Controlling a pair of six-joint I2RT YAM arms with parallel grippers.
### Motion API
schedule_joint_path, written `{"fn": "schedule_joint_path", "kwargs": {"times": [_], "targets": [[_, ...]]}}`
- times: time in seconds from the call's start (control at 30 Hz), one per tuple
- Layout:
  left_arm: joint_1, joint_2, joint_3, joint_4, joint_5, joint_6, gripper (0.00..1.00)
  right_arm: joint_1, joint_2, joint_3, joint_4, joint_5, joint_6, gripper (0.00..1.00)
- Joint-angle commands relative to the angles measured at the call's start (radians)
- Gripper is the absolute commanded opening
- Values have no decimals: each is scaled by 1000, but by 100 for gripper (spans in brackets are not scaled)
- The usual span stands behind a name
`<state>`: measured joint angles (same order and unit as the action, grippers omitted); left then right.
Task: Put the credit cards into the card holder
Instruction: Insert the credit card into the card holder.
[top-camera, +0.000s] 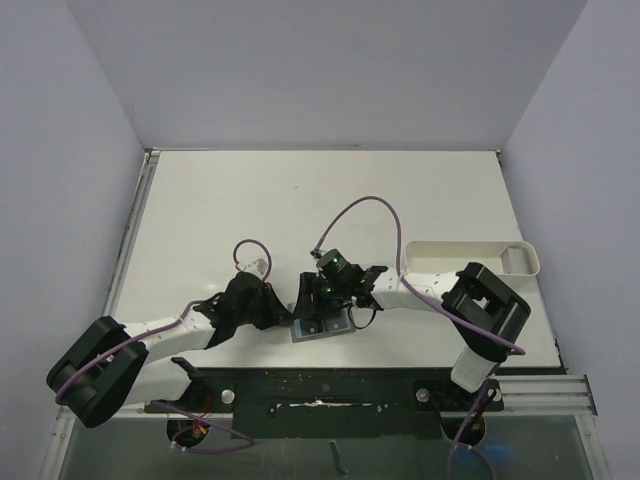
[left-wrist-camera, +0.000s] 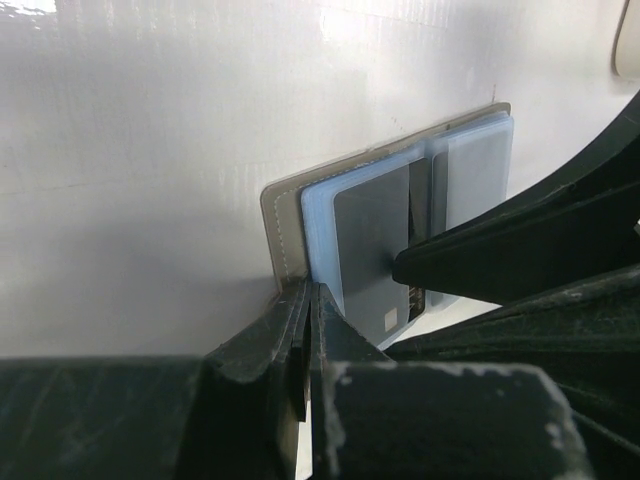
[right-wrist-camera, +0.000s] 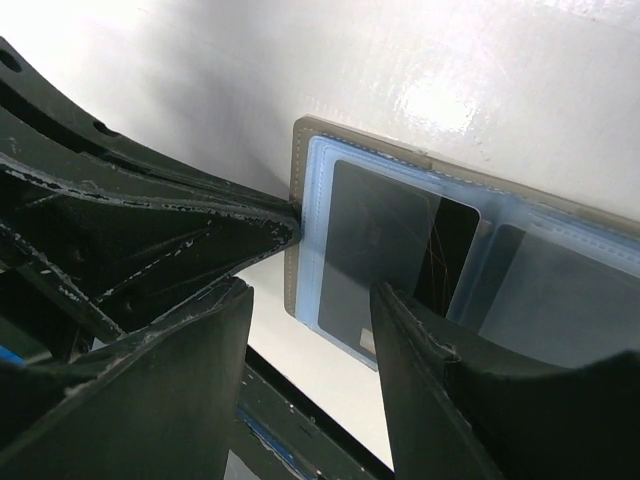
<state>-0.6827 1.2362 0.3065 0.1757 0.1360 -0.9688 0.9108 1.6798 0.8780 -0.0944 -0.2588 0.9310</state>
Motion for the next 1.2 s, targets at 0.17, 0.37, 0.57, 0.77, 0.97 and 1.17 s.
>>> {"fn": "schedule_joint_path", "kwargs": {"times": [0.17,0.37,0.57,0.77,0.97,1.17], "targets": [[45,-50,47,-111,-31,82,0,8,-83,65,-98,135,-24,53],[48,-28,41,-91,-15,86,0,8,-74,42,-105,157,-10,56],[48,-33,29,-70,-2,77,0,10,-23,44,-59,120,-3,56],[48,-37,29,-68,-2,75,0,16,5,63,-39,93,-7,55],[48,-35,35,-62,1,72,0,26,6,79,-24,77,-13,49],[48,-35,57,-80,0,79,1,28,15,79,-20,66,-10,45]]}}
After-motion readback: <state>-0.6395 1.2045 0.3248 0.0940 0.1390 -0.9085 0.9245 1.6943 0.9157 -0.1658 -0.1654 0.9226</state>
